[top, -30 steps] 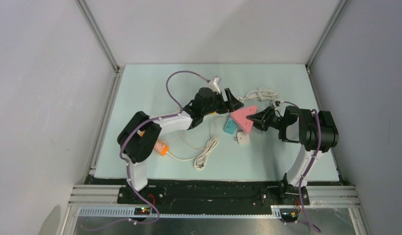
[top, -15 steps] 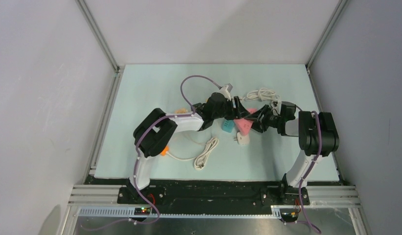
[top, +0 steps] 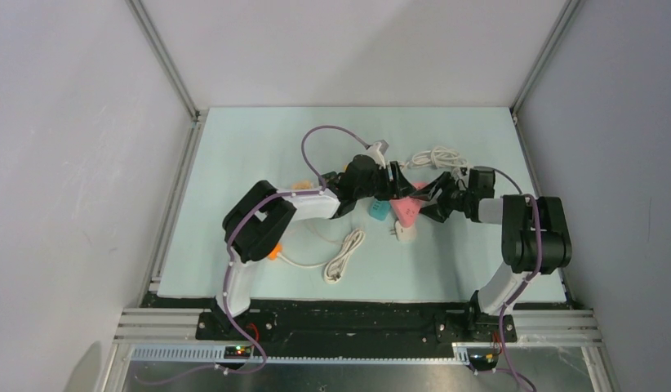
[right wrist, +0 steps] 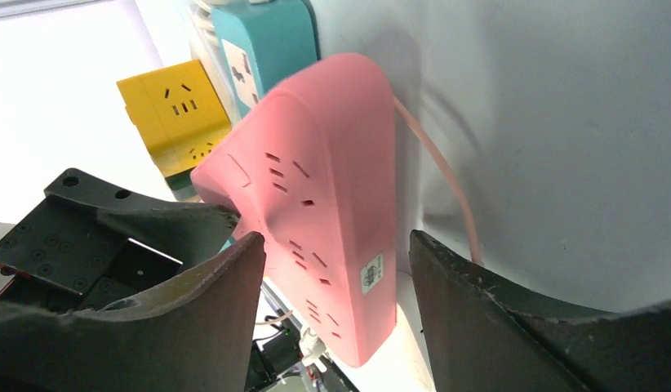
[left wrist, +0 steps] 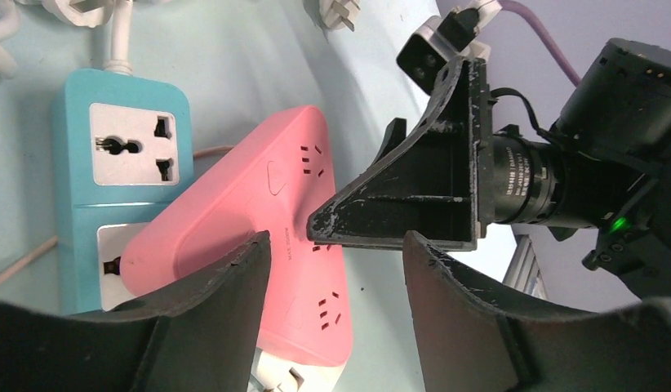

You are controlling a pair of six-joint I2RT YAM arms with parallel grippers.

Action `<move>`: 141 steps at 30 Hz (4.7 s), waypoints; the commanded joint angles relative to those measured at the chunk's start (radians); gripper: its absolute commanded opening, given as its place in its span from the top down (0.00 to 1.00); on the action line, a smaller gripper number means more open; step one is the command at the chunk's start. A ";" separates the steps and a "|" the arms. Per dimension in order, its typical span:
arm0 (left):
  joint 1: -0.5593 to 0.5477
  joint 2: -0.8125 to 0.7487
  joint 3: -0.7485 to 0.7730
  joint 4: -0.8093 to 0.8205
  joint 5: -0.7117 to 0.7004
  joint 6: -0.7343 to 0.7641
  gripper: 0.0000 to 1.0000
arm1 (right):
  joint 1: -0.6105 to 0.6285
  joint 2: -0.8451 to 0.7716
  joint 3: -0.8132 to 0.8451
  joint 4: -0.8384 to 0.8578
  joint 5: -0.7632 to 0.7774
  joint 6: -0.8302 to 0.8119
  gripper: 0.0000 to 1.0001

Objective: Insert the plug
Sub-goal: Insert the plug into the socket.

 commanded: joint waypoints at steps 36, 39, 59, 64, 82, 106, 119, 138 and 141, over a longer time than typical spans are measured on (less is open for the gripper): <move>0.075 -0.075 -0.219 -0.044 -0.208 -0.084 0.76 | 0.104 -0.054 0.181 -0.062 0.065 -0.098 0.54; 0.078 -0.077 -0.221 -0.061 -0.226 -0.087 0.79 | 0.108 -0.055 0.187 -0.070 0.073 -0.103 0.54; -0.029 0.012 0.073 -0.420 -0.455 0.250 1.00 | 0.122 -0.033 0.232 -0.129 0.093 -0.120 0.53; -0.050 0.032 0.139 -0.573 -0.477 0.252 1.00 | 0.129 -0.020 0.232 -0.126 0.086 -0.110 0.53; 0.023 0.053 0.095 -0.647 -0.286 0.090 1.00 | 0.126 -0.008 0.234 -0.138 0.074 -0.107 0.53; 0.040 0.080 0.049 -0.637 -0.298 0.056 1.00 | 0.126 -0.018 0.236 -0.173 0.093 -0.138 0.34; 0.096 0.030 -0.060 -0.522 -0.244 0.016 1.00 | 0.129 -0.101 0.234 -0.295 0.168 -0.184 0.23; 0.095 -0.009 -0.039 -0.514 -0.191 0.032 1.00 | 0.374 -0.458 0.107 -0.647 0.813 -0.219 0.20; 0.095 -0.055 -0.045 -0.513 -0.185 0.037 1.00 | 0.401 -0.467 0.080 -0.662 0.853 -0.195 0.20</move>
